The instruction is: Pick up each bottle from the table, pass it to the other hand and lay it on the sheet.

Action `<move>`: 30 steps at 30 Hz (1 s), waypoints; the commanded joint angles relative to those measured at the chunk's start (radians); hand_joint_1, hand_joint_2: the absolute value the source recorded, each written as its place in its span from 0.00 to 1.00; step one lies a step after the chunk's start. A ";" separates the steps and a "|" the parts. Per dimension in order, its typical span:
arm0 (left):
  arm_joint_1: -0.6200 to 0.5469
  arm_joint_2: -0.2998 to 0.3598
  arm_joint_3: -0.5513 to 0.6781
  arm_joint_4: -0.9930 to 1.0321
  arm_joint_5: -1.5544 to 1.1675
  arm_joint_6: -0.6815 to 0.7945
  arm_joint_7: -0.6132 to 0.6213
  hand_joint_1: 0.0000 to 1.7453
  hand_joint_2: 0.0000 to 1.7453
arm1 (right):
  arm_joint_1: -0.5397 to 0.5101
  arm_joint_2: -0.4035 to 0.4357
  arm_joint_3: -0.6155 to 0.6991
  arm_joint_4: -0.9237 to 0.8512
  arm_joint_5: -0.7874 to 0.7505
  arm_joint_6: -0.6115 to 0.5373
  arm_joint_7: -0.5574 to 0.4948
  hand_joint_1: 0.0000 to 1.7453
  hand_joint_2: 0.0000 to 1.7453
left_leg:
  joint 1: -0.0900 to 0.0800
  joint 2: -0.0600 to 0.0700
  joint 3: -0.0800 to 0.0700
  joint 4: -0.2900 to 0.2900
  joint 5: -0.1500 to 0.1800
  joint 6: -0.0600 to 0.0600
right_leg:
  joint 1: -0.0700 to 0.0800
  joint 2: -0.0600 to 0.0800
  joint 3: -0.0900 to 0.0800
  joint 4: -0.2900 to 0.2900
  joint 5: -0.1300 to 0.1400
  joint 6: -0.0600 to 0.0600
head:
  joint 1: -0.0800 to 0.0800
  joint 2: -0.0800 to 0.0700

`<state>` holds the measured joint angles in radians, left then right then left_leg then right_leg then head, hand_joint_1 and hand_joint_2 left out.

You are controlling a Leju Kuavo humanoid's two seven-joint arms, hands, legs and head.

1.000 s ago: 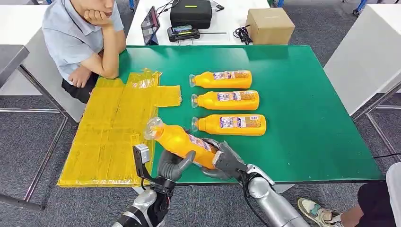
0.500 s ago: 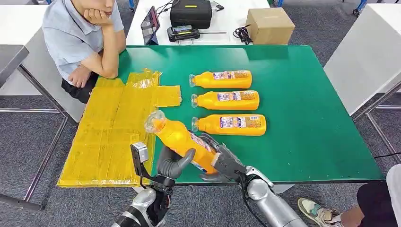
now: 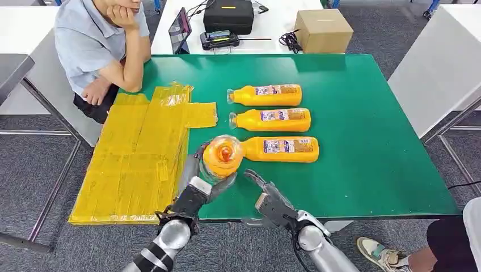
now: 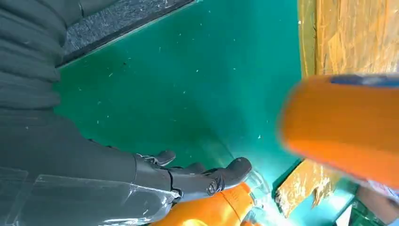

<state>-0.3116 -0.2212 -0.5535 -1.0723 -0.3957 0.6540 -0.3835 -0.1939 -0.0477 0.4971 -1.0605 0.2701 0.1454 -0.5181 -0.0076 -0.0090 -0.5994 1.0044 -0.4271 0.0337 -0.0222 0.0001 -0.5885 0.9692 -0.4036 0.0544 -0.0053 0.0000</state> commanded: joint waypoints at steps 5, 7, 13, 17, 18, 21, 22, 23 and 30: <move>-0.229 0.084 0.085 0.334 -0.668 -0.008 0.389 1.00 1.00 | -0.041 0.043 -0.043 0.060 0.025 0.031 -0.008 0.00 1.00 | 0.002 0.003 0.003 0.001 -0.001 -0.003 | 0.002 0.002 0.003 0.001 0.000 -0.003 | 0.000 0.000; -0.229 0.084 0.085 0.334 -0.668 -0.008 0.389 1.00 1.00 | -0.041 0.043 -0.043 0.060 0.025 0.031 -0.008 0.00 1.00 | 0.001 0.001 0.002 0.000 0.000 -0.002 | 0.001 0.001 0.002 0.000 0.000 -0.002 | 0.000 0.000; -0.271 0.109 0.093 0.412 -0.922 -0.043 0.581 1.00 1.00 | -0.041 0.048 -0.046 0.059 0.030 0.038 -0.005 0.00 1.00 | 0.002 0.002 0.002 0.001 0.000 -0.003 | 0.002 0.001 0.002 0.000 -0.001 -0.003 | 0.000 0.000; -0.341 0.122 0.124 0.572 -1.043 -0.138 0.671 1.00 1.00 | -0.045 0.056 -0.047 0.061 0.034 0.047 0.001 0.00 1.00 | 0.002 0.005 0.003 0.001 -0.001 -0.004 | 0.002 0.004 0.003 0.001 0.000 -0.004 | 0.000 0.000; -0.354 0.119 0.149 0.610 -1.035 -0.172 0.663 1.00 1.00 | -0.044 0.058 -0.046 0.060 0.035 0.051 0.002 0.00 1.00 | 0.002 0.003 0.002 0.001 0.000 -0.003 | 0.002 0.002 0.002 0.001 0.000 -0.003 | 0.000 0.000; -0.372 0.123 0.162 0.668 -1.047 -0.210 0.671 1.00 1.00 | -0.045 0.060 -0.042 0.059 0.038 0.055 0.004 0.00 1.00 | 0.002 0.003 0.002 0.001 0.000 -0.003 | 0.002 0.002 0.002 0.001 0.000 -0.003 | 0.000 0.000; -0.372 0.125 0.163 0.670 -1.047 -0.208 0.670 1.00 1.00 | -0.045 0.061 -0.042 0.059 0.038 0.055 0.005 0.00 1.00 | 0.002 0.002 0.002 0.001 0.000 -0.003 | 0.002 0.002 0.002 0.001 0.000 -0.003 | 0.000 0.000; -0.382 0.128 0.157 0.695 -1.071 -0.235 0.693 1.00 1.00 | -0.052 0.061 -0.038 0.064 0.038 0.062 0.005 0.00 1.00 | 0.002 0.002 0.001 0.000 0.001 -0.003 | 0.001 0.001 0.001 0.001 0.000 -0.002 | 0.000 0.000; -0.386 0.126 0.196 0.721 -1.055 -0.266 0.655 1.00 1.00 | -0.051 0.066 -0.040 0.062 0.037 0.058 0.005 0.00 1.00 | 0.001 0.002 0.002 0.000 0.001 -0.003 | 0.001 0.002 0.002 0.001 0.000 -0.002 | 0.000 0.000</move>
<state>-0.6300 -0.1107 -0.4083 -0.5106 -1.4553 0.3991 0.3040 -0.2081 0.0072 0.4650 -1.0498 0.3078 0.2037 -0.5173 -0.0073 -0.0092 -0.6000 1.0044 -0.4251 0.0319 -0.0223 -0.0001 -0.5884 0.9703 -0.4034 0.0545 -0.0050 0.0000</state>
